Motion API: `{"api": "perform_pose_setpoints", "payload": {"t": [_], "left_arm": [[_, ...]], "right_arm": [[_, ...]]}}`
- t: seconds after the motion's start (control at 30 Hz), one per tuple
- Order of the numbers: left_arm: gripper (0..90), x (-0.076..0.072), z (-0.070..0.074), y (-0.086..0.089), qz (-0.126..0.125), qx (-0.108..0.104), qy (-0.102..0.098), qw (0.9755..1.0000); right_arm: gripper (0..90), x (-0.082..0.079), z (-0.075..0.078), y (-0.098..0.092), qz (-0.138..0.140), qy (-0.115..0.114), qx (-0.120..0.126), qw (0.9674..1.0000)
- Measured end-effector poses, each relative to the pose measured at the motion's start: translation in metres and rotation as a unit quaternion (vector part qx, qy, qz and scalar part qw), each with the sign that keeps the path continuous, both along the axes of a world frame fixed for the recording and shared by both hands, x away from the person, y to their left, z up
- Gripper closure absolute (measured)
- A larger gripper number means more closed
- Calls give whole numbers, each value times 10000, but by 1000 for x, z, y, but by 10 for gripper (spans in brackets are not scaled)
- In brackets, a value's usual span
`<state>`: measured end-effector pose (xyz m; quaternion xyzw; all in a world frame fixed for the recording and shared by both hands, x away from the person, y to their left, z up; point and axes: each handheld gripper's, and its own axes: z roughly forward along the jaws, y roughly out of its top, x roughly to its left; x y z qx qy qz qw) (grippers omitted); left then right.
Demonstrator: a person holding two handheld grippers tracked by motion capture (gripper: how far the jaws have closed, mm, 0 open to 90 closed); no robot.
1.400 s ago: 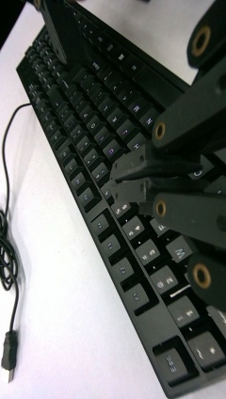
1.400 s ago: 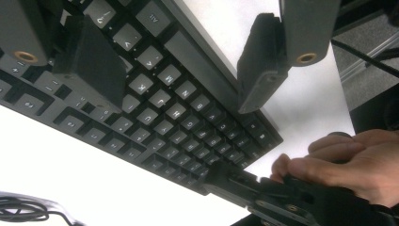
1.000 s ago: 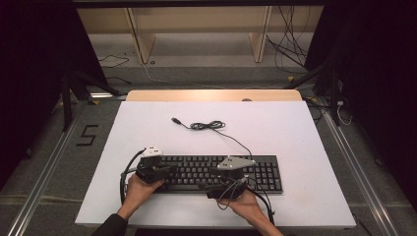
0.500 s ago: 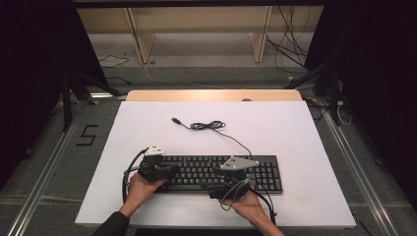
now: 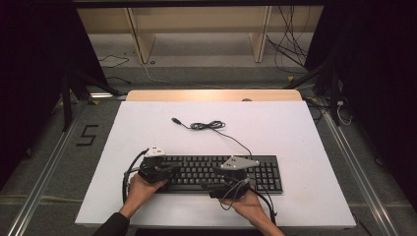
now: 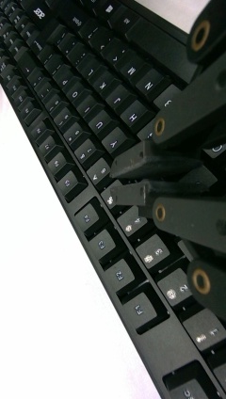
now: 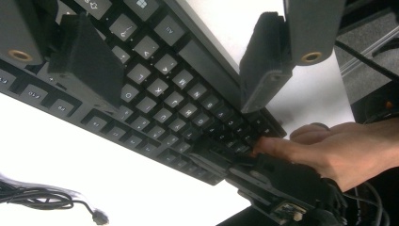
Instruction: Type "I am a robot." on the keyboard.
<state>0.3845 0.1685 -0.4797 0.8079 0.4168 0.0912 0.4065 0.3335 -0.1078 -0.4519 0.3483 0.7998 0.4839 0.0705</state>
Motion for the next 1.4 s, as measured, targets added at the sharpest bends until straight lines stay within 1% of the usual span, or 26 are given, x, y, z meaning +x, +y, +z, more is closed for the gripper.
{"api": "perform_pose_setpoints", "payload": {"t": [0.07, 0.1, 0.13, 0.17, 0.2, 0.23, 0.3, 0.33, 0.37, 0.43, 0.5, 0.53, 0.57, 0.6, 0.63, 0.7, 0.83, 1.07, 1.17, 1.3, 1.33, 1.37, 1.4], "left_arm": [[819, -2, 3, 1, 19, -40, -72, 10000], [792, -2, 3, 1, 19, -40, -72, 10000], [763, -3, 5, 3, 56, -110, -118, 9999], [752, -3, 5, 3, 56, -110, -118, 9999], [735, -4, 6, 4, 85, -174, -142, 9997], [708, -5, 7, 5, 81, -200, -155, 9996], [656, -8, 11, 9, 123, -347, -154, 9992], [624, -8, 11, 9, 123, -347, -154, 9992], [574, -8, 12, 11, 132, -354, -179, 9991], [489, -10, 14, 13, 149, -445, -176, 9987], [438, -12, 15, 17, 167, -581, -181, 9980], [438, -12, 16, 18, 172, -640, -190, 9976], [382, -13, 17, 19, 178, -690, -196, 9973], [382, -14, 18, 21, 168, -732, -218, 9969], [350, -16, 19, 23, 148, -813, -243, 9963], [338, -17, 19, 24, 141, -828, -252, 9962], [287, -22, 20, 27, 99, -870, -278, 9958], [258, -29, 20, 32, 120, -955, -338, 9948], [249, -32, 19, 34, 143, -946, -343, 9948], [249, -37, 18, 36, 141, -963, -341, 9947], [250, -37, 18, 36, 141, -963, -341, 9947], [250, -37, 18, 36, 141, -954, -341, 9948], [250, -38, 17, 36, 139, -947, -337, 9948]], "right_arm": [[319, 1, 0, 0, -17, 11, 4, 10000], [319, 1, -1, 0, -17, 10, -4, 10000], [318, 1, -1, 0, -11, 4, -10, 10000], [317, 1, -1, 1, -9, 4, -14, 10000], [317, 2, -1, 1, -10, 3, -16, 10000], [316, 2, -2, 1, -7, 3, -18, 10000], [315, 3, -2, 1, -16, 4, -29, 10000], [314, 3, -2, 1, -24, 0, -29, 10000], [313, 3, -2, 1, -36, -2, -24, 10000], [312, 4, -2, 0, -49, -4, -12, 10000], [313, 5, -2, 0, -53, -6, -22, 10000], [313, 5, -2, 0, -53, -6, -22, 10000], [312, 5, -2, 0, -67, -1, -21, 10000], [312, 5, -2, 0, -67, -1, -21, 10000], [312, 6, -2, 0, -67, -3, -24, 10000], [312, 6, -2, 1, -67, -3, -21, 10000], [312, 8, -3, 3, -64, 3, -42, 10000], [324, 11, -3, 6, -56, -8, -101, 9999], [361, 14, -3, 7, -77, -3, -142, 9999], [444, 17, -3, 7, -97, 23, -208, 9997], [444, 17, -3, 7, -97, 23, -208, 9997], [512, 19, -3, 7, -106, 61, -239, 9996], [539, 20, -3, 7, -113, 60, -258, 9996]]}}
